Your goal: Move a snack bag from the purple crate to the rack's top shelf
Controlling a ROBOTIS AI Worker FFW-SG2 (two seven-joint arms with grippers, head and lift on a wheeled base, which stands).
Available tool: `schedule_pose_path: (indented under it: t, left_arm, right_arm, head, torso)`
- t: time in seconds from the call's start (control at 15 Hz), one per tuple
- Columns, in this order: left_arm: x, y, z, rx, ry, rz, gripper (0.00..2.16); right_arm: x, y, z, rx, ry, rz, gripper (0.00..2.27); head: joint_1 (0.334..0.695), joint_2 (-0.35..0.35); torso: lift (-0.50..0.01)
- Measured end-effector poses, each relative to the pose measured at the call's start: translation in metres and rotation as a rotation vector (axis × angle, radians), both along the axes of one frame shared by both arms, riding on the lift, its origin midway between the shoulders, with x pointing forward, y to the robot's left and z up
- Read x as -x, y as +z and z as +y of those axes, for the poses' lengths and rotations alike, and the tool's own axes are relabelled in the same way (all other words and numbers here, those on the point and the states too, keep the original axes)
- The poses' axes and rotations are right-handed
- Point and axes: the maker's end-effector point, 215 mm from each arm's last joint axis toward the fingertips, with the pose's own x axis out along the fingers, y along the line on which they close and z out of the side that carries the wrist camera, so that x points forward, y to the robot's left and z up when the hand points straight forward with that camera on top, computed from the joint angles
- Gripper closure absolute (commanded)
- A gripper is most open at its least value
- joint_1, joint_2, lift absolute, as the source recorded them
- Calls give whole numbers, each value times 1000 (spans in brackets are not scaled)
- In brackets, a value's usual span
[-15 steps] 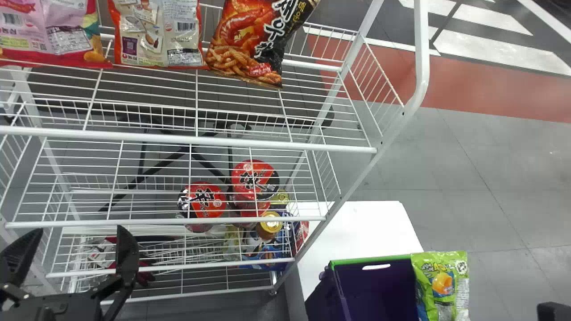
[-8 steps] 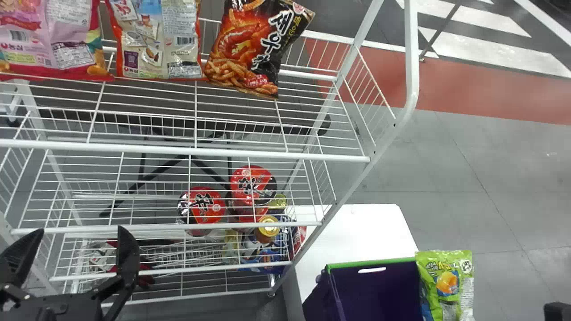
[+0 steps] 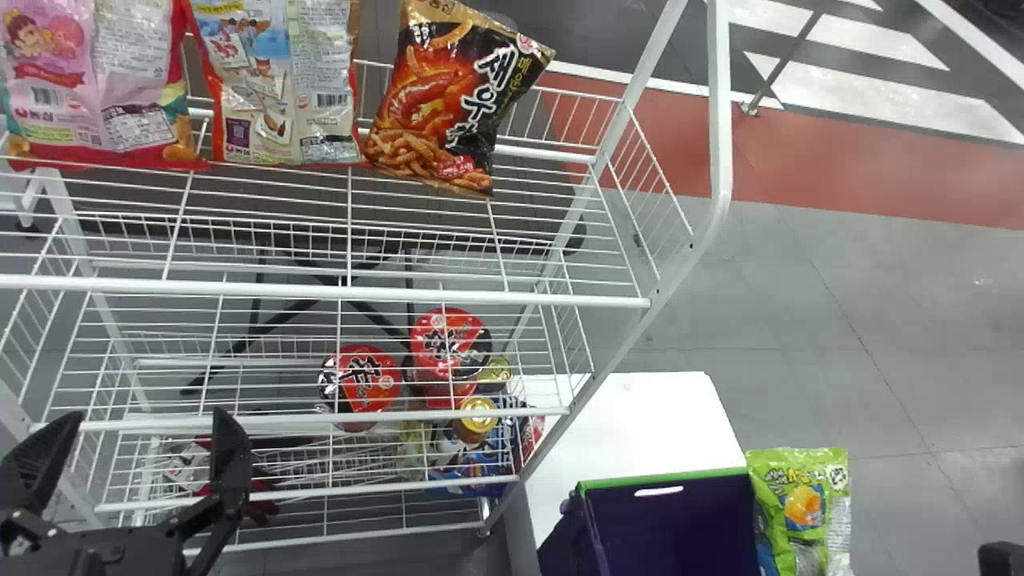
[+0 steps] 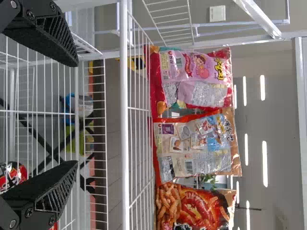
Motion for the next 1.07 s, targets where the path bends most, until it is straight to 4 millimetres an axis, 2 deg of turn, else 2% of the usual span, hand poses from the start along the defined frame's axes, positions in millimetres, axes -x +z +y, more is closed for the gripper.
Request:
schedule_pose_path:
  t: [1.07]
  left_arm:
    - [0,2,0,1,4,-2,87]
  right_arm:
    - [-1,5,-3,8,-1,-6,2246]
  head:
    - [695,-350]
  torso:
    - [-20]
